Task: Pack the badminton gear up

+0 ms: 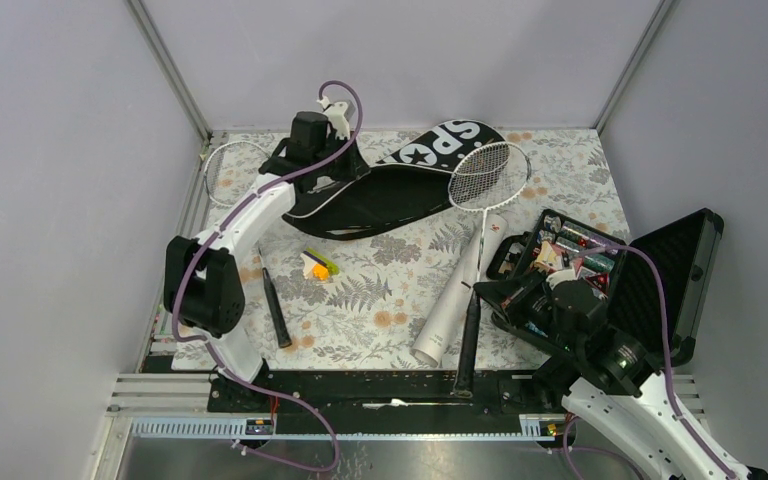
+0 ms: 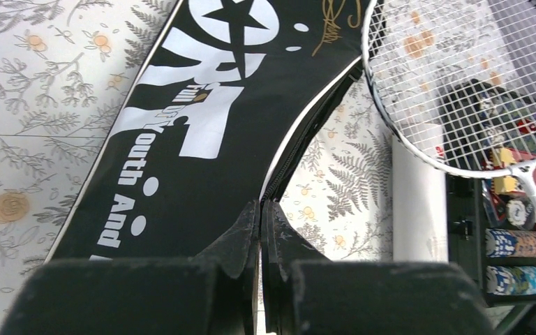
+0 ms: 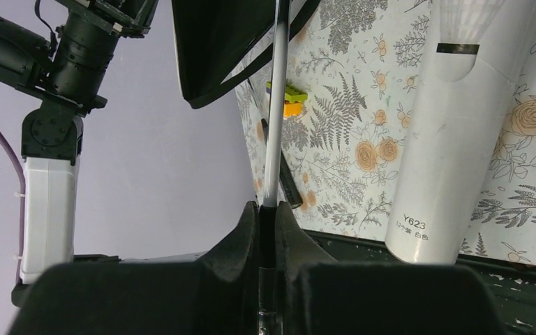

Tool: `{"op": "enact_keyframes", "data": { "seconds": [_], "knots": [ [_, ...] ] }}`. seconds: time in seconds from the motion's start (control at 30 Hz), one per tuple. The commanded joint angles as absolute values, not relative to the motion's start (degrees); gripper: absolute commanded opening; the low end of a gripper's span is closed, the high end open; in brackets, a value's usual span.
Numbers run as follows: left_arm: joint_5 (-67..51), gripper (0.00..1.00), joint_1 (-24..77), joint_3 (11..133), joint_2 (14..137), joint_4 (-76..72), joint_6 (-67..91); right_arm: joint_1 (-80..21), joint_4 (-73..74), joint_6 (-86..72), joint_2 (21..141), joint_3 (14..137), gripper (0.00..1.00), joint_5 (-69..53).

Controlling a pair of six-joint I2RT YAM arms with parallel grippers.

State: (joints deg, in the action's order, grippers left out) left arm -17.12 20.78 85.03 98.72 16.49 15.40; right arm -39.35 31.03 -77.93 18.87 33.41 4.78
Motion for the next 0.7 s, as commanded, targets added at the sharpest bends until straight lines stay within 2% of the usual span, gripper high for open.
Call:
{"op": "enact_keyframes", "data": {
  "seconds": [0.0,0.17,0.4,0.67],
  "knots": [
    [-20.9,0.0,21.5,83.4,94.2,8.9,19.8,-39.2,30.4,-79.6,19.7,34.8,0.0,5.8],
    [-18.9,0.0,22.4,79.9,92.5,5.9,21.7,-39.2,36.2,-79.7,18.0,36.1,0.0,9.9],
    [-14.2,0.0,23.2,78.7,91.3,5.3,22.3,-39.2,39.1,-78.2,18.5,38.7,0.0,8.9],
    [-13.9,0.0,24.6,76.6,89.3,3.6,24.2,-39.2,29.7,-79.8,21.8,35.4,0.0,0.4]
  ]
}}
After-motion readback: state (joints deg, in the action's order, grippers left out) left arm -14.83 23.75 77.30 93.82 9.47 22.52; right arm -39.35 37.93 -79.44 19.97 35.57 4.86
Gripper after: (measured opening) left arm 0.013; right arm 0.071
